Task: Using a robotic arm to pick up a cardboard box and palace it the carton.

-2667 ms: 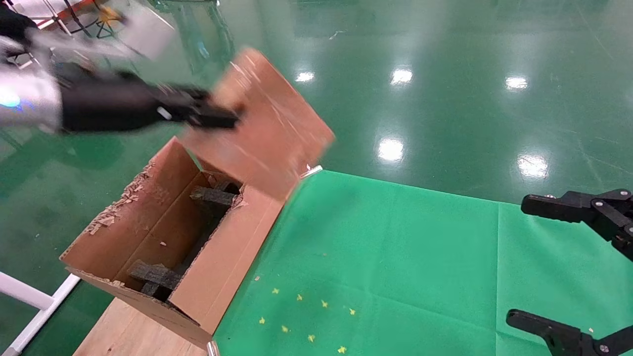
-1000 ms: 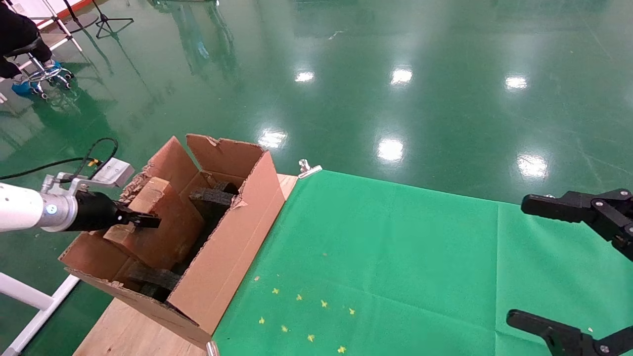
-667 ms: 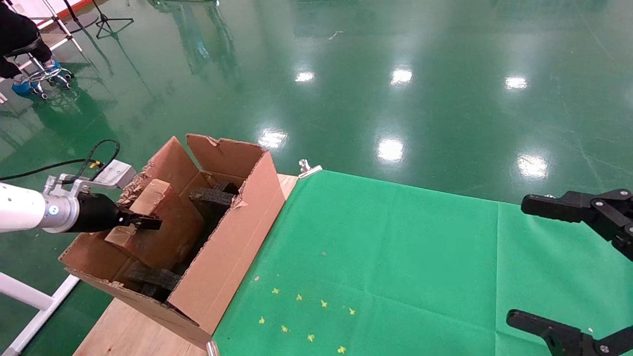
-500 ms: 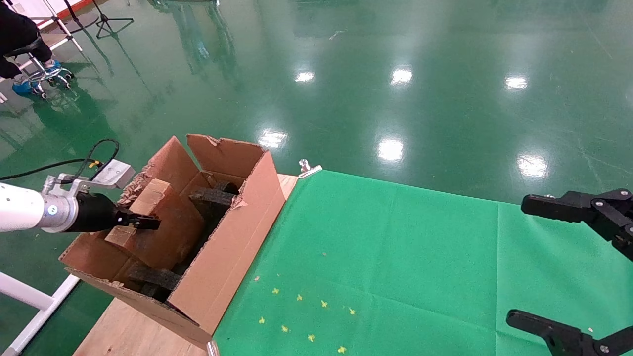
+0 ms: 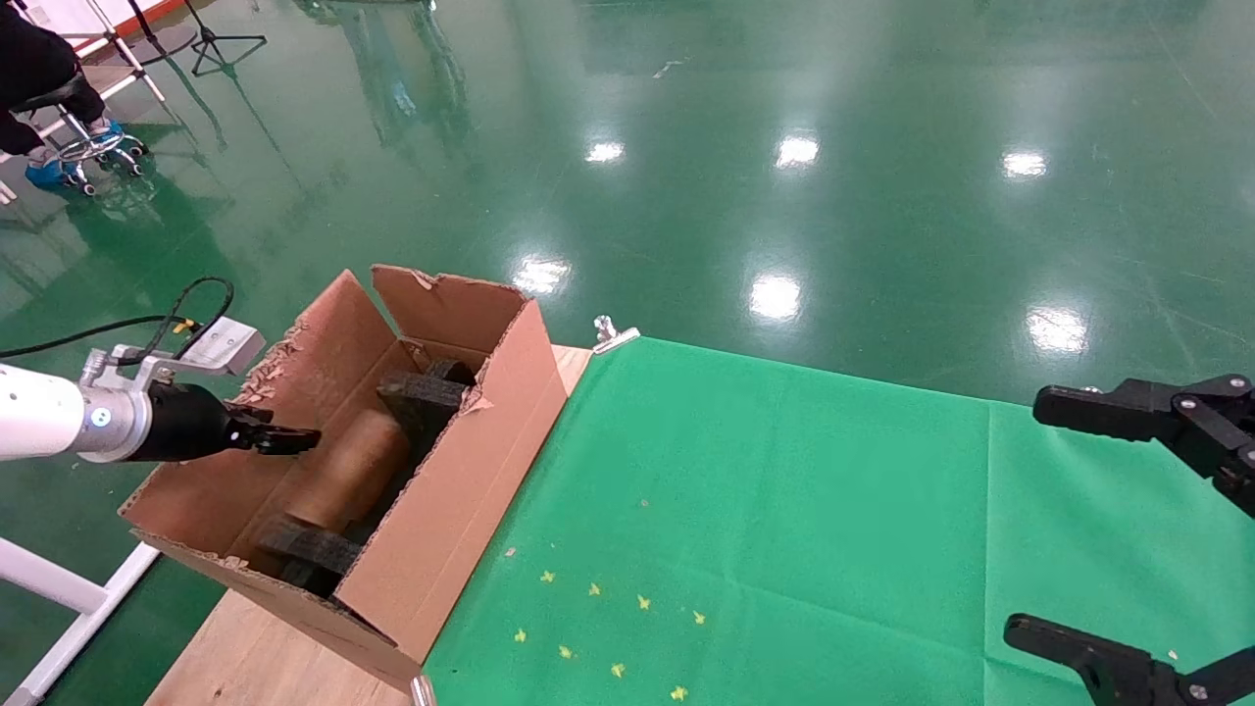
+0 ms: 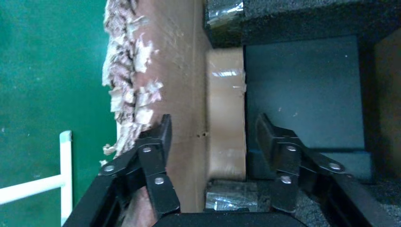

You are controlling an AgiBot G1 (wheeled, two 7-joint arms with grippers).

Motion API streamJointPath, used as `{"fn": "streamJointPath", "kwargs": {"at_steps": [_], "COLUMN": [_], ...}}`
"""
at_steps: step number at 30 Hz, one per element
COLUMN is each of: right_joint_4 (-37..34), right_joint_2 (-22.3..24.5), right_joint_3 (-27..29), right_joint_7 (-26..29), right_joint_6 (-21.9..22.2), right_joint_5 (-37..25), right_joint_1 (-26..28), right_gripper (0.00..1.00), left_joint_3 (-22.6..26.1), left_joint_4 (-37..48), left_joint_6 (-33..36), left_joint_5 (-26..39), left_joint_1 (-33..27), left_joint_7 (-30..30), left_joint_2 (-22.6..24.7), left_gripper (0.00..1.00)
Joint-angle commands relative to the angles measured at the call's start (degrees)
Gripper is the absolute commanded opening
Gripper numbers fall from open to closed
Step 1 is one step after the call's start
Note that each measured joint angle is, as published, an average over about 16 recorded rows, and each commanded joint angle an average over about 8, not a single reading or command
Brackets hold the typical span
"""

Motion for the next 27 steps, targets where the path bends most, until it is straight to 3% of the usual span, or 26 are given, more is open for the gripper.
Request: {"fn": "streamJointPath", "kwargs": {"at_steps": [1, 17, 27], "right_joint_4": [0.0, 0.0, 0.0], "right_joint_2": [0.0, 0.0, 0.0], "right_joint_3": [0.0, 0.0, 0.0], "right_joint_7": [0.0, 0.0, 0.0], "right_joint_6": [0.0, 0.0, 0.0], "right_joint_5": [0.0, 0.0, 0.0], "right_joint_1": [0.0, 0.0, 0.0], "right_gripper": [1.00, 1.00, 1.00], "left_joint_3": [0.1, -4.3, -4.6], "left_joint_4": [0.2, -17.7, -19.5], "left_joint_6": [-0.2, 8.2, 9.3], "left_joint_5": [0.2, -9.7, -11.0], "left_joint_1": [0.1, -2.1, -1.5], "left_joint_7": [-0.2, 5.4, 5.8], "left_joint_2": [0.1, -4.9, -5.1], "left_gripper": [1.00, 1.00, 1.00]}}
